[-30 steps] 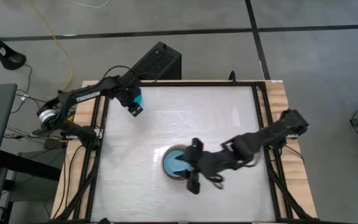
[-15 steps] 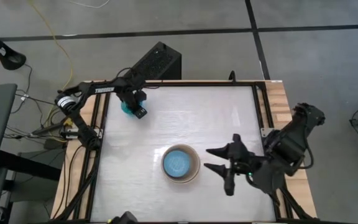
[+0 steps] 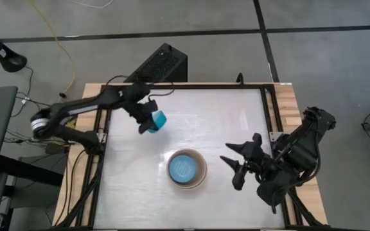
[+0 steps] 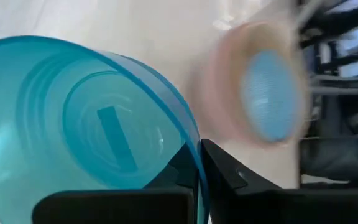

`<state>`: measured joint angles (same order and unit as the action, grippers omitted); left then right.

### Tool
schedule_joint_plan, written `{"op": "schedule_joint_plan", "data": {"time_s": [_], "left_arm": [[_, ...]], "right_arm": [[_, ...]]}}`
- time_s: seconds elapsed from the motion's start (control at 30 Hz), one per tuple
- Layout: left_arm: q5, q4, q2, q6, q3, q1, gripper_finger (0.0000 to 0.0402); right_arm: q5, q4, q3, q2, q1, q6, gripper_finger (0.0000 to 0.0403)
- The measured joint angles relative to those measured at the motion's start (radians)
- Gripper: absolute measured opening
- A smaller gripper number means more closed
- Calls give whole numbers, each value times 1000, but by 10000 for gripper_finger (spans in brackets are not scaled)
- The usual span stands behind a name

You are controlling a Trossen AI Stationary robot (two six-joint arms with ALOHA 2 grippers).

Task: Nest bowls inside each other
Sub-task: Stack the light blue bowl on top of the blue patterned bowl

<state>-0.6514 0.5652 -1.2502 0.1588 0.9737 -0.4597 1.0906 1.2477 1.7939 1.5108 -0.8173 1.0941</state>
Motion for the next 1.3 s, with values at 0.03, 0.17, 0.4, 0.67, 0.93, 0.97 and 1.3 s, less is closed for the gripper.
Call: {"op": "schedule_joint_plan", "data": {"time_s": [0.03,0.17,0.4,0.67,0.93,0.97,1.3], "left_arm": [[6,-49,36,44,0,46,0],[131,-217,130,205,0,245,0],[479,-282,122,314,0,559,0],[660,-364,-87,343,35,781,0],[680,-147,-373,233,317,822,0],[679,-93,-419,212,370,822,0],[666,356,-771,66,797,822,0]], "right_arm": [[6,40,0,0,0,37,193],[13,165,0,0,0,147,193],[13,214,0,0,0,193,193],[12,214,0,0,-1,200,193],[-4,214,0,0,-9,219,193],[-12,215,0,0,-8,219,193],[-34,219,0,0,-46,248,193]]}}
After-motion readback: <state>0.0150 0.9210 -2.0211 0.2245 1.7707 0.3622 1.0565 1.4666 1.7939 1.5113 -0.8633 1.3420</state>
